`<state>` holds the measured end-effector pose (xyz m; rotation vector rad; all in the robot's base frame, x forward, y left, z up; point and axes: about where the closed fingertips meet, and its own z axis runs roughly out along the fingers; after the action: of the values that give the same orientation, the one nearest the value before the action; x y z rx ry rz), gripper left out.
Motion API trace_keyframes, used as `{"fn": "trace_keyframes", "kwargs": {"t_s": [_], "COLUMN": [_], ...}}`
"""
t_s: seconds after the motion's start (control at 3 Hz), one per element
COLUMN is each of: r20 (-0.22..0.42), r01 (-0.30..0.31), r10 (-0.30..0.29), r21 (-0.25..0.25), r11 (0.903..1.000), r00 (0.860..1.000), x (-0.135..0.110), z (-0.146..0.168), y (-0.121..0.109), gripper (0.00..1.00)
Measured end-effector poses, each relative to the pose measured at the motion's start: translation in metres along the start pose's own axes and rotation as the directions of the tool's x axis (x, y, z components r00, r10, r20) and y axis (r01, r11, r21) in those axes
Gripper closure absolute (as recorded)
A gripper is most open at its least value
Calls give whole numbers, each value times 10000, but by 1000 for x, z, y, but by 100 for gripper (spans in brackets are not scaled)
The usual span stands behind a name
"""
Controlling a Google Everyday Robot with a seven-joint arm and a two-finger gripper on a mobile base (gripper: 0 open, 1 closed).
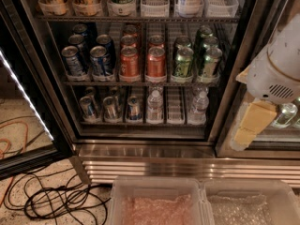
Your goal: Pick redbull can from bottom shelf of fridge
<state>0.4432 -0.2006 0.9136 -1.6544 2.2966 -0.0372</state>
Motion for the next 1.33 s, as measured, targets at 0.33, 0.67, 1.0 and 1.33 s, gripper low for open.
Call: {"fn": "trace_keyframes", "kwargs": {"t_s": [0.33,0.67,1.0,1.33], "r20": [0,144,163,294], "r01": [0,-50,-378,-1211], "r10": [0,52,382,1229], "r21": [0,-113,-243,-545], "r11": [10000,9999,9990,9911], "r00": [10000,9999,9991,9920], "x": [0,-9,-33,-52], "z": [0,20,71,118], "y": [0,15,35,49], "gripper": [0,0,0,0]}}
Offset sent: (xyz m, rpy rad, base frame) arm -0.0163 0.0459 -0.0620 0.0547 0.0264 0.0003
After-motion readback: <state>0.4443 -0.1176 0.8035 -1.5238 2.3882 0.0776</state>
